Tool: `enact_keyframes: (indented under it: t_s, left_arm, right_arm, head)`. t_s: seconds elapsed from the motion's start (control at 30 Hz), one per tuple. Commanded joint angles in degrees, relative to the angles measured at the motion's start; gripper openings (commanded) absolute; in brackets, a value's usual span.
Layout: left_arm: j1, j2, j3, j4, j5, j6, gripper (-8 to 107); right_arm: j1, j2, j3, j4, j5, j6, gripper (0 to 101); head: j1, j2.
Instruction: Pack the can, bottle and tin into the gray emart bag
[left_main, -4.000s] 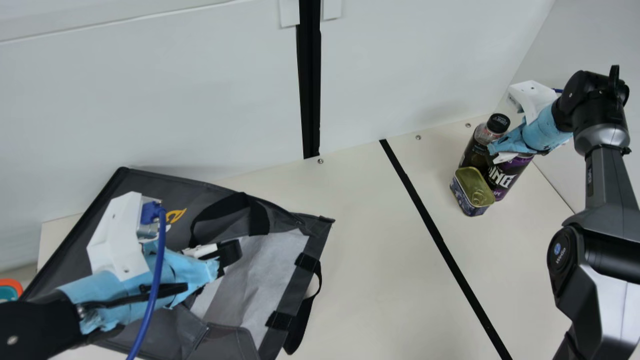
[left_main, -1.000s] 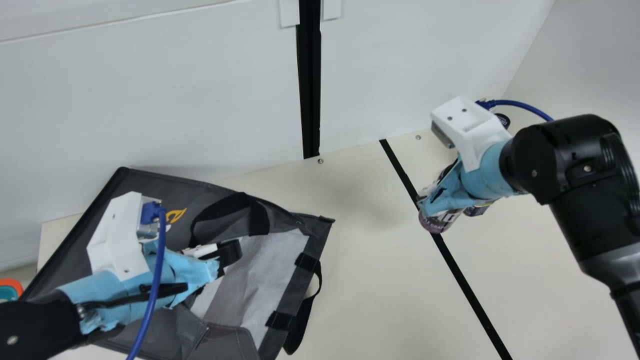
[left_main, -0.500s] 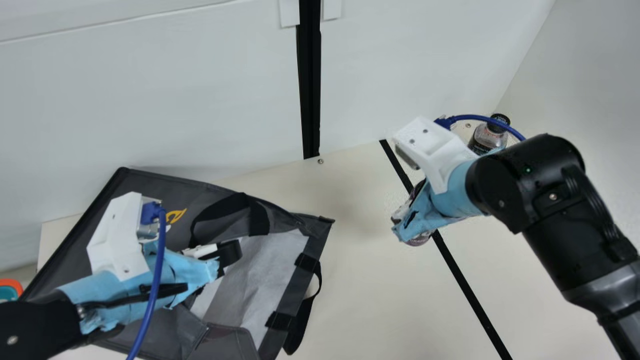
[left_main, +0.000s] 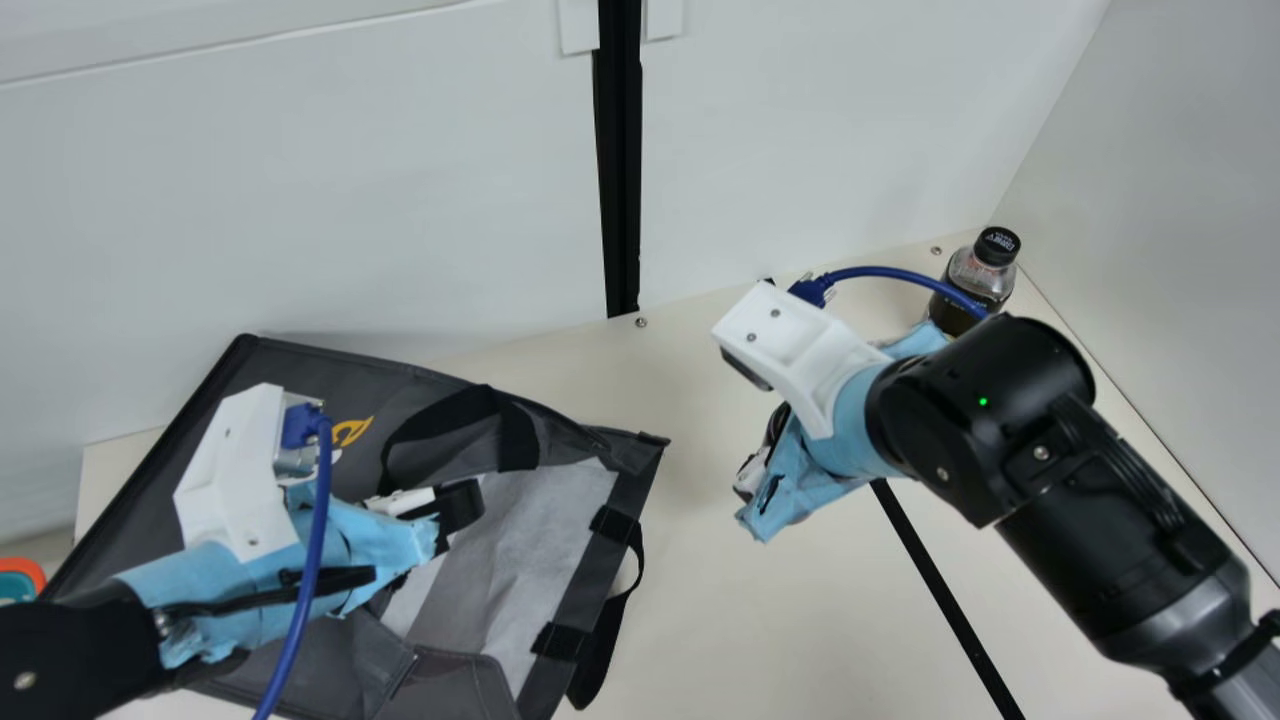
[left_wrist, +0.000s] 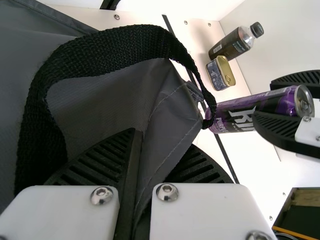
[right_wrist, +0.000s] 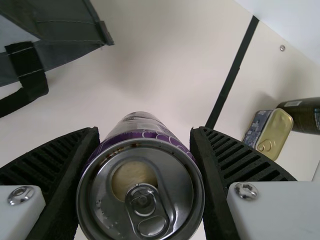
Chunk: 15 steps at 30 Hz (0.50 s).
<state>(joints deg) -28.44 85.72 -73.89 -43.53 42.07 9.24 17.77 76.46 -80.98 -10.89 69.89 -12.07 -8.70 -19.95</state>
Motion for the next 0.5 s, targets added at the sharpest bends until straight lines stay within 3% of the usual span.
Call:
enact_keyframes:
  t_s: [0.0, 0.47]
  left_arm:
    - [0.0, 0.0, 0.0, 0.0, 0.0, 0.0, 10]
    - [0.0, 0.0, 0.0, 0.0, 0.0, 0.0, 10]
  right_arm:
    - [1.0, -0.1, 0.2, 0.1, 0.0, 0.1, 0]
    - [6.4, -0.8, 2.1, 1.2, 0.0, 0.8, 0]
  head:
    - [-1.3, 0.0]
    - [-1.3, 0.0]
